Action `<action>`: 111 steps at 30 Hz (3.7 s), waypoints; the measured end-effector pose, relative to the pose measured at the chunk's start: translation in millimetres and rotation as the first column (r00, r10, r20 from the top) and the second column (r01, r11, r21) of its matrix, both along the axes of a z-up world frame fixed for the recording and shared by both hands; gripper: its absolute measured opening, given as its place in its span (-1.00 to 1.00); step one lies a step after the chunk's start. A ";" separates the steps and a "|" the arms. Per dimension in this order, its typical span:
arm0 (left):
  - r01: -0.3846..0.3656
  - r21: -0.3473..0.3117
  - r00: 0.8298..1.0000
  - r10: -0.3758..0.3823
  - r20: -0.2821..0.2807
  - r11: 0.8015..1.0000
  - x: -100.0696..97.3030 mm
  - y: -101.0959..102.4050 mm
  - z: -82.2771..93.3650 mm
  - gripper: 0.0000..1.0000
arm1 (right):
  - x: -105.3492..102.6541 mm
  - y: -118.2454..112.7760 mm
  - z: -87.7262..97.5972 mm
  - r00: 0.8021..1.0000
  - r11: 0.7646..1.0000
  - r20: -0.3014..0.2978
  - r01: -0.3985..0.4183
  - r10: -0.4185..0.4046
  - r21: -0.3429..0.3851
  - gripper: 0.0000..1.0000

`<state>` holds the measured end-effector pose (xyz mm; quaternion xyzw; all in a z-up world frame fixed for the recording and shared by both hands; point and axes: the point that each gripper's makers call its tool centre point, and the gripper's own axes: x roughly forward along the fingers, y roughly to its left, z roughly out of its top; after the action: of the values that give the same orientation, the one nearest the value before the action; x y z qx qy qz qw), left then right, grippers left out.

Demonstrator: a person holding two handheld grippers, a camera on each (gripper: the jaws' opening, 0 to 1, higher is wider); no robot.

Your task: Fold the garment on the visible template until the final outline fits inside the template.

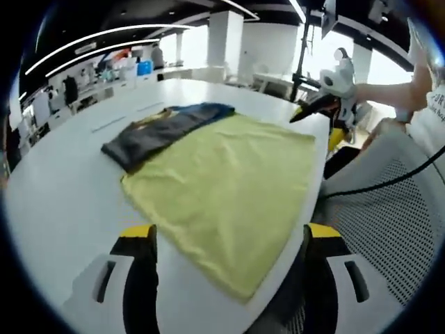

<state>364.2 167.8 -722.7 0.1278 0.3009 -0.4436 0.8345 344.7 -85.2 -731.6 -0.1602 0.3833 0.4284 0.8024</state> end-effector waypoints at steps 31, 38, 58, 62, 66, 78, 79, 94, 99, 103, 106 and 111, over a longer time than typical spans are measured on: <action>0.134 0.134 0.991 -0.130 -0.037 0.982 -26.0 5.9 -32.4 -0.29 | -8.6 -27.8 -27.4 0.996 0.983 -0.013 -0.093 0.092 -0.161 -0.34; 0.143 0.141 0.990 -0.141 -0.023 0.980 -23.7 6.6 -32.2 -0.34 | -2.7 -32.3 -26.9 0.995 0.980 -0.022 -0.100 0.098 -0.170 -0.52; 0.166 0.220 0.984 -0.176 0.026 0.961 -17.7 3.8 -31.8 -0.90 | 15.0 -39.1 -27.4 0.996 0.980 -0.019 -0.087 0.085 -0.180 -1.00; 0.150 0.211 0.988 -0.155 0.008 0.966 -15.5 4.2 -29.8 -0.95 | 15.2 -38.3 -27.3 0.996 0.982 -0.017 -0.084 0.082 -0.172 -1.00; 0.155 0.222 0.987 -0.160 0.002 0.963 -16.9 5.1 -30.0 -0.96 | 11.3 -37.3 -27.1 0.996 0.984 -0.033 -0.083 0.079 -0.158 -1.00; 0.123 0.213 0.992 -0.117 -0.040 0.969 -28.2 12.5 -28.1 -0.96 | -12.3 -29.8 -26.3 0.991 0.982 -0.086 -0.111 0.099 -0.155 -1.00; 0.122 0.213 0.992 -0.116 -0.042 0.969 -30.1 13.3 -27.5 -0.96 | -14.9 -29.0 -26.2 0.991 0.982 -0.091 -0.110 0.097 -0.152 -1.00; 0.152 0.227 0.984 -0.124 -0.131 0.962 -52.1 14.1 -26.8 -0.97 | -38.0 -25.4 -23.6 0.988 0.988 -0.134 -0.094 0.077 -0.123 -1.00; 0.162 0.208 0.977 -0.127 -0.173 0.965 -62.3 14.3 -25.1 -0.99 | -46.4 -25.0 -18.5 0.984 0.987 -0.151 -0.111 0.094 -0.112 -1.00; 0.178 0.195 0.972 -0.141 -0.189 0.965 -70.0 14.5 -22.9 -0.99 | -44.6 -24.4 -11.9 0.985 0.989 -0.142 -0.109 0.094 -0.099 -1.00; 0.171 0.193 0.974 -0.136 -0.182 0.966 -67.4 14.4 -22.2 -1.00 | -43.1 -23.8 -11.7 0.986 0.989 -0.136 -0.111 0.097 -0.101 -1.00; 0.166 0.188 0.975 -0.133 -0.177 0.968 -63.4 14.5 -16.9 -1.00 | -41.7 -23.5 -8.3 0.986 0.987 -0.127 -0.117 0.104 -0.106 -1.00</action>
<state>300.8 182.3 -739.6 0.1972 0.4010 -0.4815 0.7539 303.0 -108.7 -739.9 -0.2000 0.4453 0.4589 0.7424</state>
